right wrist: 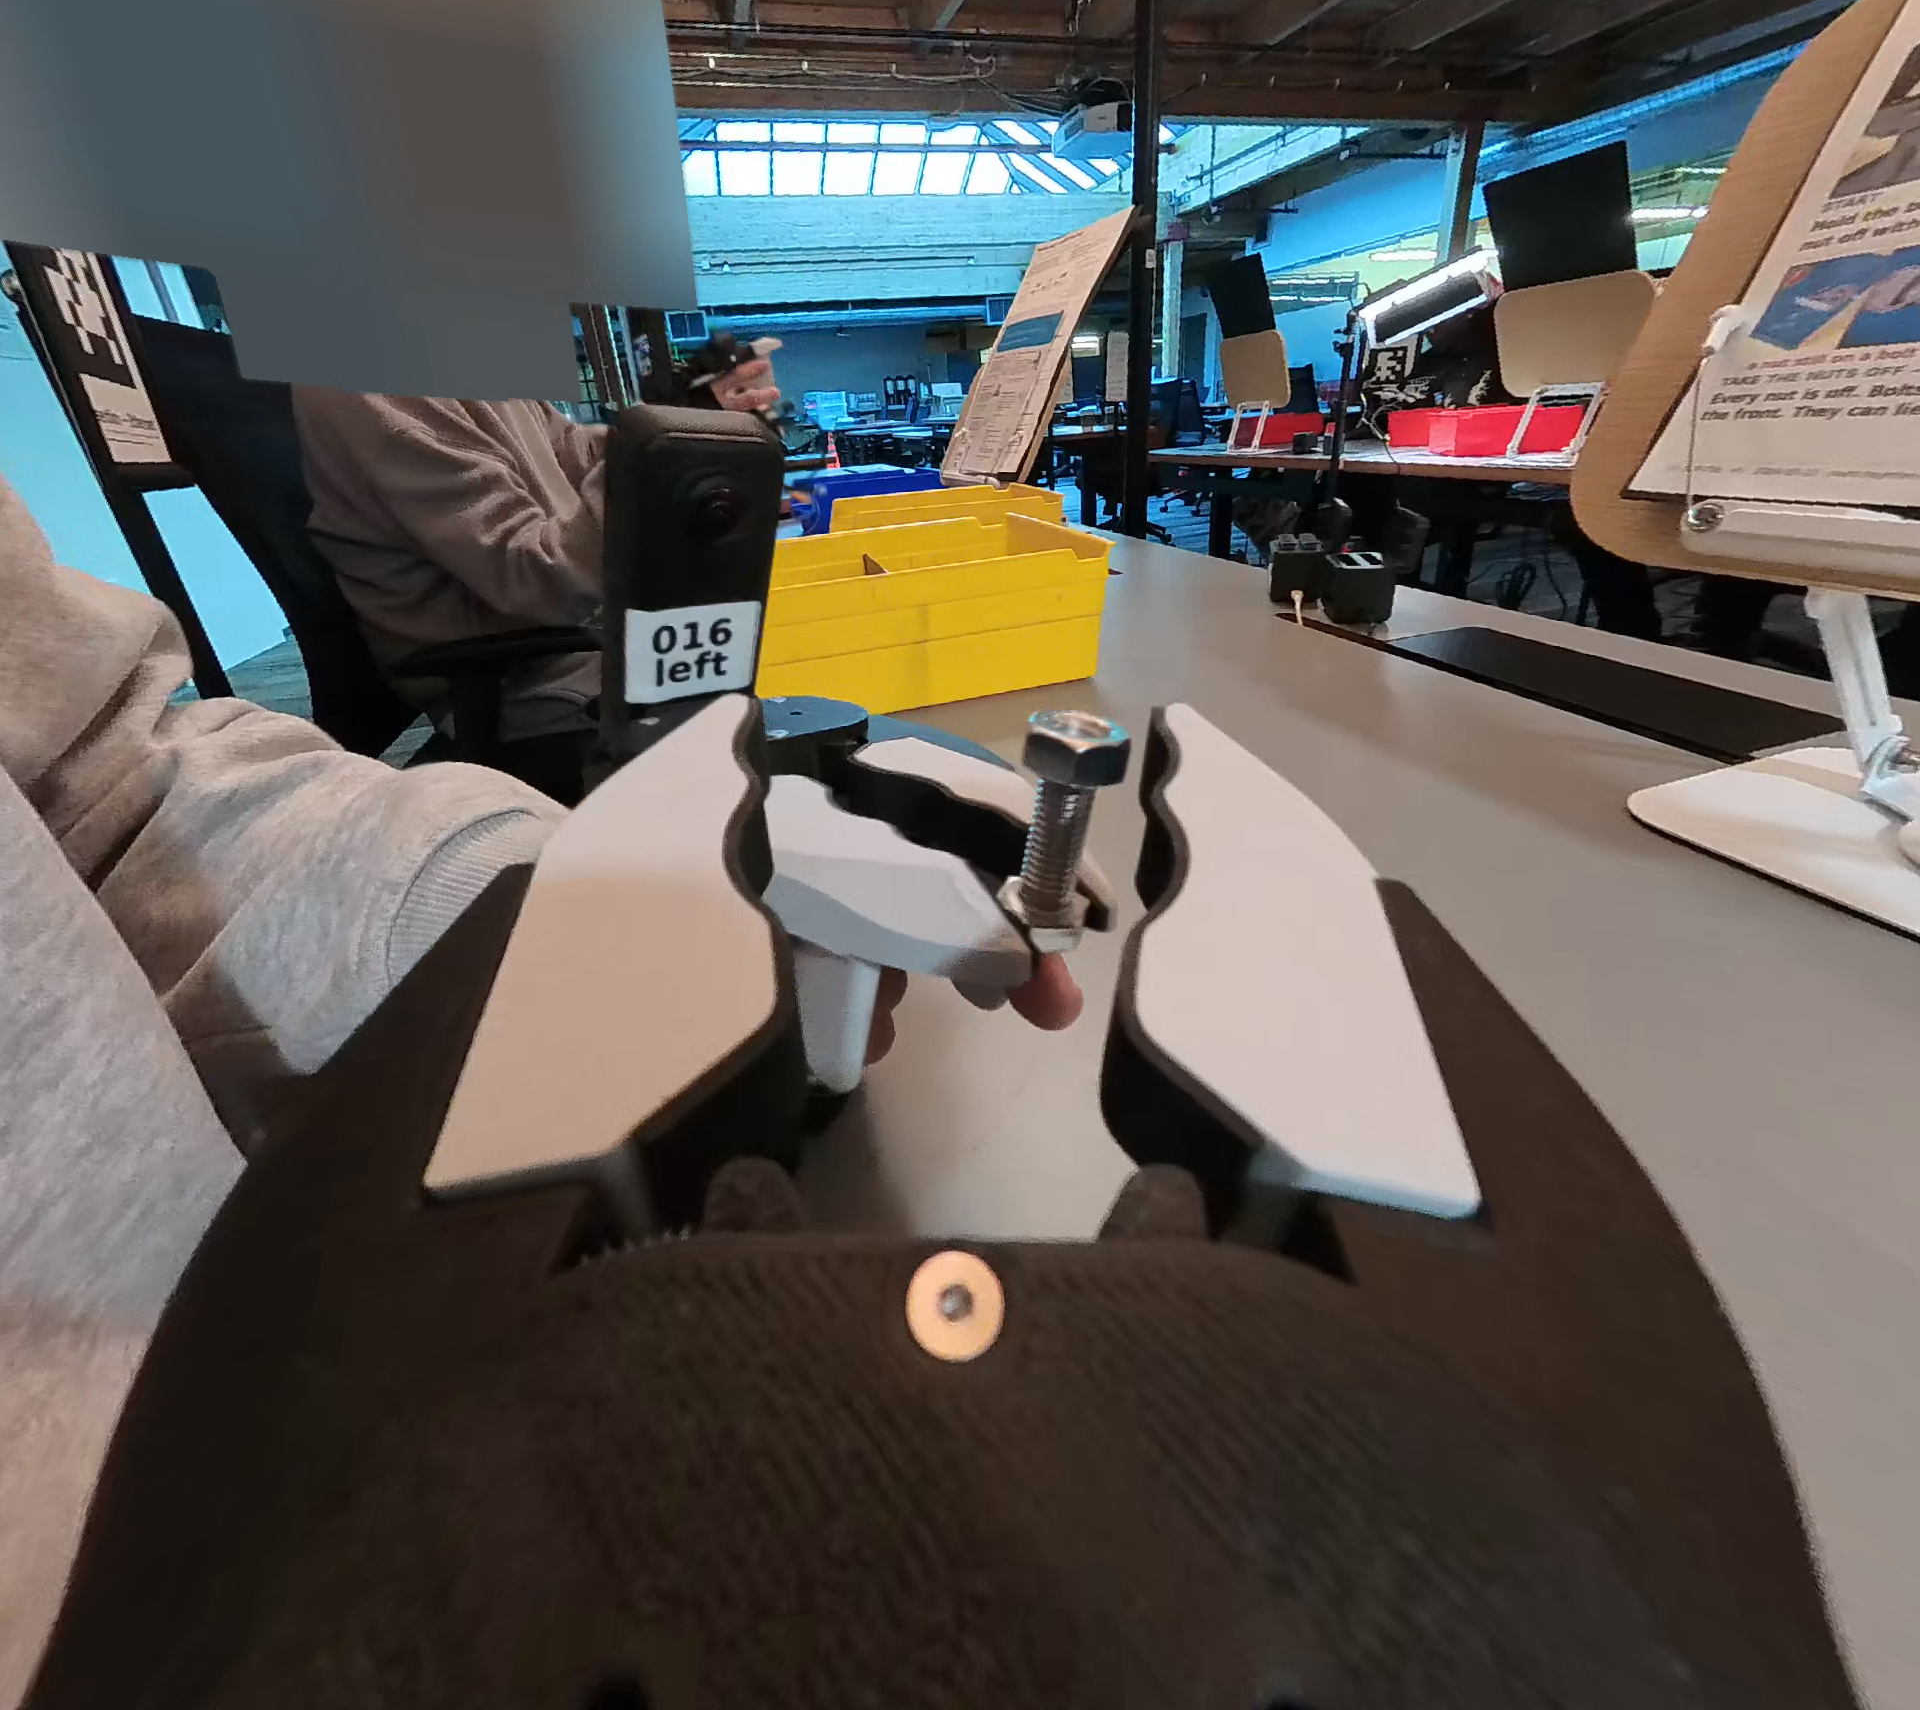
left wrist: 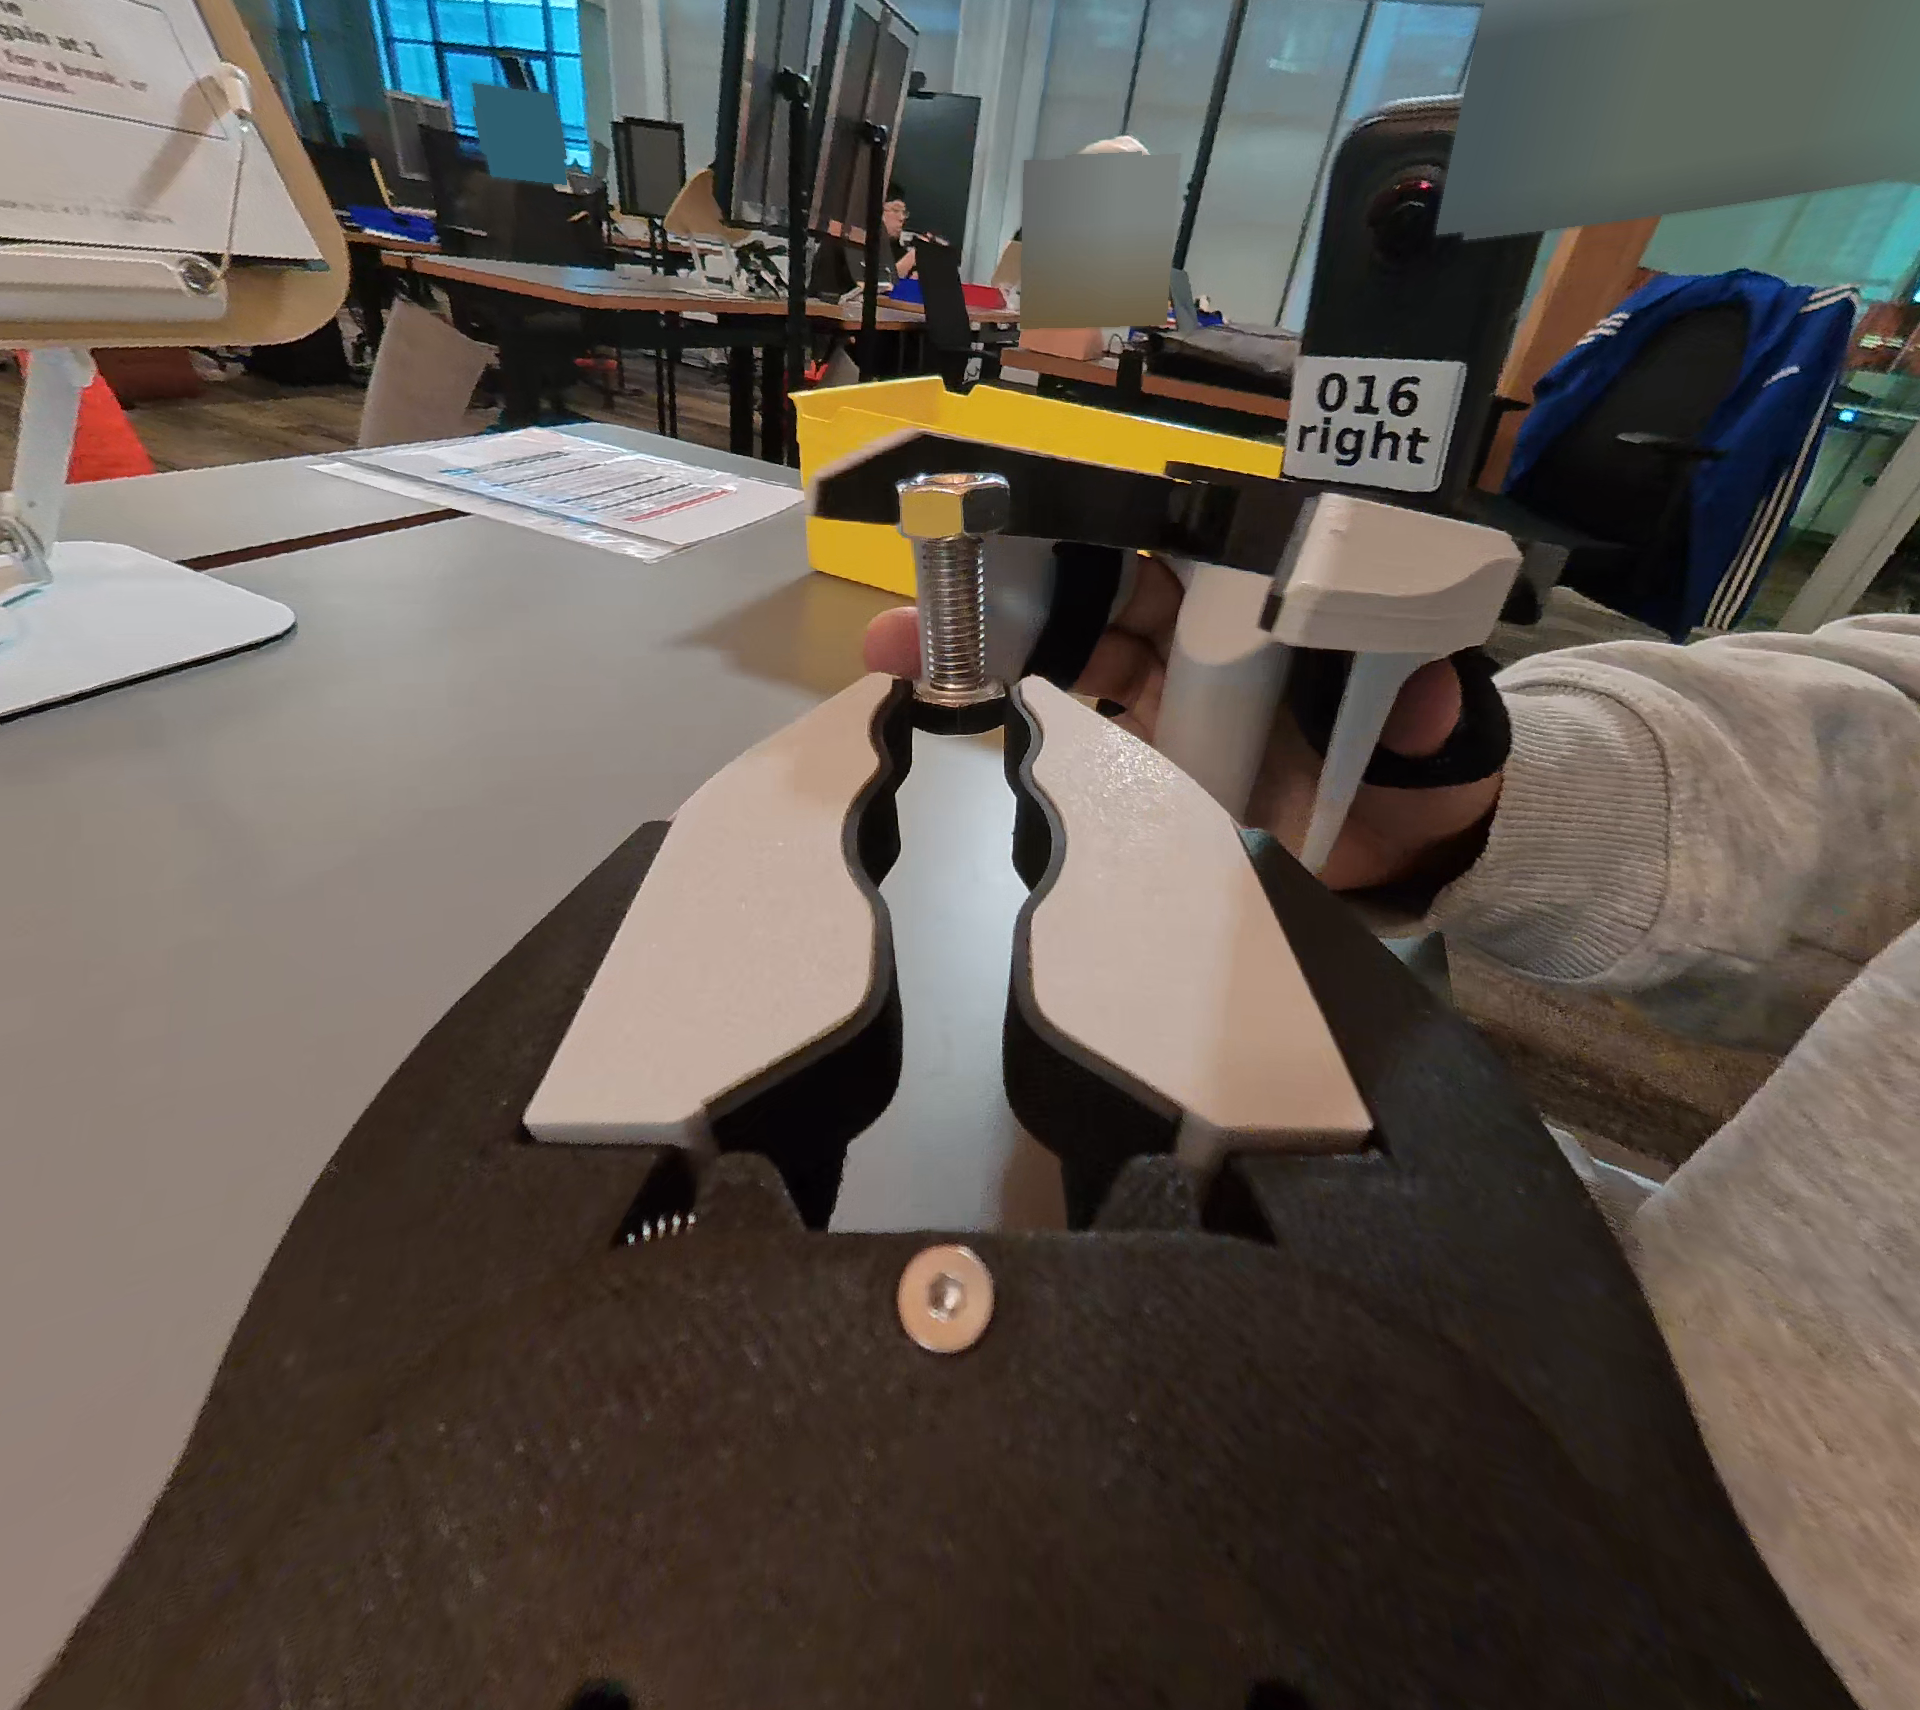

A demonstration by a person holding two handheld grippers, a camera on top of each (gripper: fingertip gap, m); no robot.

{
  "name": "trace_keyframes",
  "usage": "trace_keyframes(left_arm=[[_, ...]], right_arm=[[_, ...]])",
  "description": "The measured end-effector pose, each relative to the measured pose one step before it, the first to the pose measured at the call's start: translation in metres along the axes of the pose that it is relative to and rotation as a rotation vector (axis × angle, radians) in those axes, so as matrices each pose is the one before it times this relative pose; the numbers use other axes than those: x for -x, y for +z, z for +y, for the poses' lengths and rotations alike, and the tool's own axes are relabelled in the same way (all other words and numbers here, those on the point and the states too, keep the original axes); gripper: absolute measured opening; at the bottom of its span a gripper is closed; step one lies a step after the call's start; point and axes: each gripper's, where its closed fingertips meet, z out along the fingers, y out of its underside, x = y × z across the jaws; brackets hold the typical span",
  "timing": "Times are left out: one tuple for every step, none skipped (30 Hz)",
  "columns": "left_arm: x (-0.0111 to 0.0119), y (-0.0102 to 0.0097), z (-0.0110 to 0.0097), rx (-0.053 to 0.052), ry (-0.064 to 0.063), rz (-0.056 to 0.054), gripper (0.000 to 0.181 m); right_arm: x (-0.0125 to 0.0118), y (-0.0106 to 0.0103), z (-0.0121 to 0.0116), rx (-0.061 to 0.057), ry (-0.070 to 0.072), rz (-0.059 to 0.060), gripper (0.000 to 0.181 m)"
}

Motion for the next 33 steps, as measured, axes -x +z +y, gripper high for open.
trace_keyframes(left_arm=[[0.00269, -0.00003, -0.00021, -0.0017, -0.0047, -0.0123, 0.019], [0.00324, 0.00005, 0.00017, 0.0028, -0.0073, -0.0122, 0.019], [0.00228, -0.00002, 0.00024, 0.0044, -0.0071, -0.0038, 0.019], [0.00192, -0.00009, 0.00032, 0.0043, -0.0044, 0.0001, 0.019], [0.00298, -0.00046, -0.00044, -0.0015, -0.0027, -0.0086, 0.019], [0.00439, -0.00103, -0.00093, -0.0070, -0.0098, -0.0160, 0.019], [0.00388, -0.00145, -0.00109, -0.0077, -0.0142, -0.0096, 0.018], [0.00334, -0.00135, -0.00087, -0.0037, -0.0089, -0.0047, 0.018], [0.00348, -0.00093, -0.00121, -0.0034, 0.0025, -0.0097, 0.018], [0.00254, -0.00084, -0.00034, 0.0014, 0.0135, -0.0096, 0.018], [0.00110, -0.00056, 0.00031, 0.0055, 0.0201, -0.0072, 0.018], [-0.00087, -0.00007, 0.00019, 0.0042, 0.0196, 0.0003, 0.018], [-0.00199, 0.00031, 0.00043, 0.0046, 0.0172, 0.0015, 0.018], [-0.00349, 0.00063, 0.00063, 0.0045, 0.0154, 0.0093, 0.018], [-0.00456, 0.00094, 0.00054, 0.0033, 0.0122, 0.0153, 0.019], [-0.00419, 0.00087, 0.00032, 0.0016, 0.0086, 0.0140, 0.019], [-0.00385, 0.00090, 0.00027, 0.0010, 0.0053, 0.0135, 0.019], [-0.00310, 0.00089, 0.00021, 0.0012, 0.0014, 0.0118, 0.019], [-0.00196, 0.00069, 0.00014, -0.0003, -0.0015, 0.0087, 0.019], [-0.00083, 0.00024, -0.00023, -0.0024, -0.0054, 0.0051, 0.019], [0.00044, -0.00009, -0.00021, -0.0026, -0.0073, -0.0007, 0.019], [0.00146, -0.00025, -0.00035, -0.0030, -0.0090, -0.0045, 0.019], [0.00233, -0.00023, -0.00033, -0.0031, -0.0109, -0.0079, 0.019], [0.00279, -0.00027, -0.00039, -0.0032, -0.0103, -0.0094, 0.019], [0.00213, -0.00001, -0.00006, -0.0006, -0.0086, -0.0035, 0.019], [0.00137, 0.00017, 0.00004, 0.0010, -0.0098, 0.0014, 0.019], [0.00195, 0.00006, -0.00034, -0.0025, -0.0101, -0.0035, 0.019], [0.00315, -0.00018, -0.00056, -0.0049, -0.0123, -0.0103, 0.019], [0.00252, -0.00029, -0.00034, -0.0029, -0.0131, -0.0058, 0.019], [0.00117, -0.00028, -0.00047, -0.0043, -0.0103, 0.0024, 0.019], [0.00095, -0.00033, -0.00035, -0.0025, -0.0039, -0.0014, 0.019], [0.00040, -0.00022, -0.00008, 0.0001, 0.0023, -0.0024, 0.019], [-0.00073, -0.00009, 0.00009, 0.0014, 0.0060, 0.0005, 0.019]], right_arm=[[0.00048, -0.00049, -0.00030, 0.0017, -0.0036, -0.0005, 0.069], [-0.00029, -0.00055, -0.00007, 0.0021, -0.0054, 0.0043, 0.069], [-0.00089, -0.00054, 0.00011, 0.0028, -0.0057, 0.0063, 0.070], [-0.00106, -0.00062, 0.00039, 0.0028, -0.0032, 0.0058, 0.070], [-0.00147, -0.00079, 0.00004, -0.0014, -0.0006, 0.0065, 0.070], [-0.00110, -0.00106, -0.00070, -0.0061, 0.0032, 0.0022, 0.068], [-0.00016, -0.00054, -0.00107, -0.0055, 0.0074, -0.0058, 0.064], [0.00048, 0.00002, -0.00079, -0.0013, 0.0099, -0.0087, 0.060], [-0.00020, 0.00009, -0.00015, 0.0015, 0.0079, -0.0017, 0.060], [-0.00125, -0.00016, 0.00020, -0.0003, 0.0012, 0.0071, 0.060], [-0.00117, -0.00043, -0.00036, -0.0042, -0.0041, 0.0092, 0.060], [-0.00060, -0.00016, -0.00063, -0.0044, -0.0053, 0.0057, 0.061], [-0.00072, 0.00005, -0.00037, -0.0015, -0.0045, 0.0063, 0.062], [-0.00097, 0.00010, -0.00013, -0.0013, -0.0047, 0.0087, 0.065], [-0.00042, 0.00011, 0.00010, -0.0026, -0.0040, 0.0054, 0.067], [0.00021, 0.00035, 0.00045, -0.0004, -0.0008, 0.0015, 0.068], [0.00045, 0.00049, 0.00046, 0.0009, -0.0004, 0.0000, 0.069], [0.00091, 0.00065, 0.00021, 0.0009, -0.0018, -0.0019, 0.070], [0.00118, 0.00047, 0.00036, 0.0021, -0.0025, -0.0029, 0.071], [0.00110, 0.00042, 0.00077, 0.0036, -0.0032, -0.0027, 0.071], [0.00161, 0.00038, 0.00080, 0.0045, -0.0038, -0.0047, 0.071], [0.00168, 0.00033, 0.00092, 0.0054, -0.0050, -0.0052, 0.071], [0.00135, 0.00019, 0.00080, 0.0048, -0.0058, -0.0014, 0.070], [0.00048, 0.00017, 0.00028, 0.0007, -0.0032, 0.0044, 0.072], [-0.00007, -0.00004, -0.00002, -0.0030, 0.0041, 0.0050, 0.074], [-0.00005, -0.00046, -0.00060, -0.0056, 0.0107, 0.0016, 0.076], [0.00000, -0.00102, -0.00102, -0.0075, 0.0115, -0.0012, 0.076], [0.00051, -0.00129, -0.00114, -0.0057, 0.0088, -0.0064, 0.072], [0.00088, -0.00085, -0.00051, 0.0001, 0.0056, -0.0079, 0.067], [-0.00009, -0.00030, 0.00020, 0.0033, 0.0012, 0.0000, 0.066], [-0.00056, -0.00011, 0.00024, 0.0016, -0.0037, 0.0046, 0.066], [-0.00064, -0.00005, -0.00008, -0.0006, -0.0041, 0.0050, 0.066], [-0.00094, -0.00005, -0.00017, -0.0004, -0.0022, 0.0062, 0.067]])
